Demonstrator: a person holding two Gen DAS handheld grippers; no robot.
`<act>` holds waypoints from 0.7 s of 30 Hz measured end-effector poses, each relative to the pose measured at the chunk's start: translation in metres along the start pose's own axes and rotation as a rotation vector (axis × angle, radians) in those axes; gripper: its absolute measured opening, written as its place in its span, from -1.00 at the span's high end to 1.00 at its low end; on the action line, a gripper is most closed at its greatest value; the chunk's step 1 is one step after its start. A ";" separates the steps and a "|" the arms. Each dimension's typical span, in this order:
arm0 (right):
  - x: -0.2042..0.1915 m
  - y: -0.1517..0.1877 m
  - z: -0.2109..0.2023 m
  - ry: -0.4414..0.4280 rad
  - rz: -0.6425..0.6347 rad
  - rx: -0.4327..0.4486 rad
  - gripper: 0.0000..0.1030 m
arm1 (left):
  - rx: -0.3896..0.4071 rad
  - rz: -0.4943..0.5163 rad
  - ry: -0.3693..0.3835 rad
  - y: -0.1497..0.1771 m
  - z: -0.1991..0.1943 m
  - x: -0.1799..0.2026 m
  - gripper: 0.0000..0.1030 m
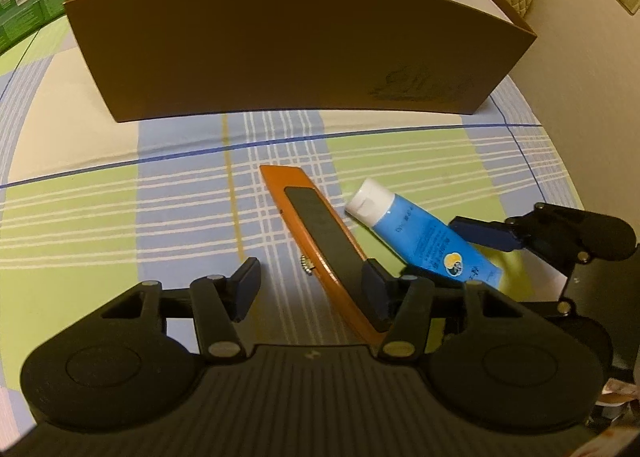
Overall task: Organize rigid objects
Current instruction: 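Grasp orange utility knife with left tool while right tool grasps blue tube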
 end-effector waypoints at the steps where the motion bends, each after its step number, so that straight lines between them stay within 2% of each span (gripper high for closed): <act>1: 0.000 0.000 0.000 0.001 0.000 0.002 0.11 | 0.000 0.001 0.002 0.000 0.000 0.001 -0.02; 5: 0.004 0.003 0.000 0.024 0.016 0.006 0.13 | 0.000 -0.001 0.012 -0.001 0.005 0.006 0.00; 9: 0.019 0.007 -0.003 0.076 0.086 -0.006 0.13 | -0.014 -0.009 0.021 -0.004 0.012 0.013 0.04; 17: 0.057 0.025 -0.021 0.161 0.190 -0.020 0.13 | -0.012 0.016 -0.043 -0.006 0.024 0.027 0.11; 21: 0.064 0.032 -0.028 0.177 0.213 -0.021 0.13 | -0.007 0.068 -0.066 -0.005 0.025 0.032 0.12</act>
Point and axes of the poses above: each gripper's, at about its wrist camera, not at the fingertips, and z roughly the way its jaws point, x to its right, y to its underside, the point moved 1 cm from there along z, roughly the way its jaws point, and after that the axes turned 4 degrees about y, right-handed, at the moved point
